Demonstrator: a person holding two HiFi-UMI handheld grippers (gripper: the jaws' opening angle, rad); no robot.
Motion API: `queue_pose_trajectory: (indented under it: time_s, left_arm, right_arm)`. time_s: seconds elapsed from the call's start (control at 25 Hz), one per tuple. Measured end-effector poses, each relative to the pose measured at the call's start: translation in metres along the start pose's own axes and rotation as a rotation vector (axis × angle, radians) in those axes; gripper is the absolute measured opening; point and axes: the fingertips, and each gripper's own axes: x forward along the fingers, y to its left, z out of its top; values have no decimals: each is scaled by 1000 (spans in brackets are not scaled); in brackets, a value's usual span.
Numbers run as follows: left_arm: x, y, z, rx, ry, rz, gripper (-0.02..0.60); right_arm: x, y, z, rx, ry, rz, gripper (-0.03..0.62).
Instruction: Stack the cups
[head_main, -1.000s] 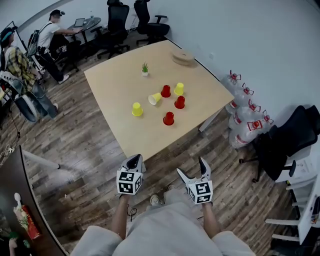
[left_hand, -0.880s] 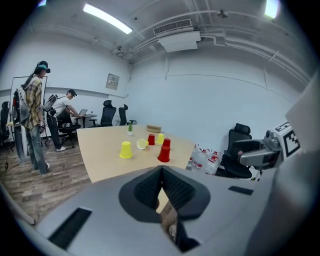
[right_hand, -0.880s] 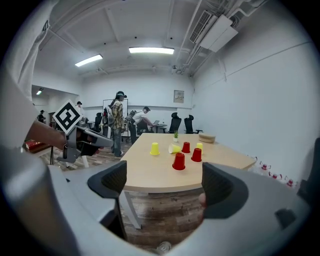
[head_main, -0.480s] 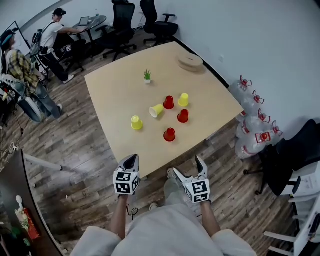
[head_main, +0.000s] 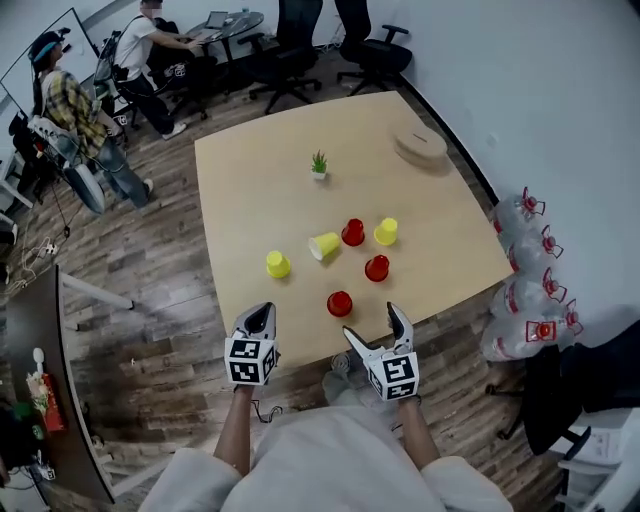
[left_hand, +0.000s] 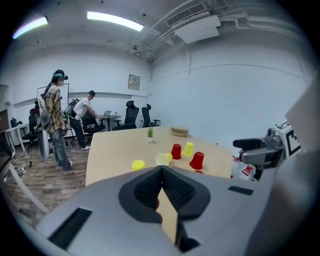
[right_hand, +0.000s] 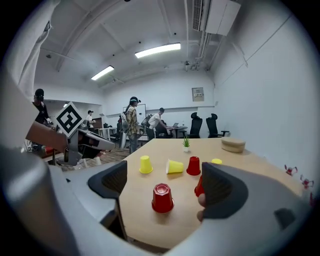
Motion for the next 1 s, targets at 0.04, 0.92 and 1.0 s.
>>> queue_pose_trajectory:
  time_s: [0.04, 0.92, 1.0]
  left_arm:
    - [1, 2, 2, -7, 2, 21, 11]
    - [-58, 69, -20, -167, -13, 351, 11]
    - [-63, 73, -22, -180, -22, 356, 11]
  right_arm:
    - [7, -3, 2, -3, -2, 23, 454]
    - [141, 96, 56, -93, -50, 431, 437]
    - [155, 109, 61, -96, -56, 438, 437]
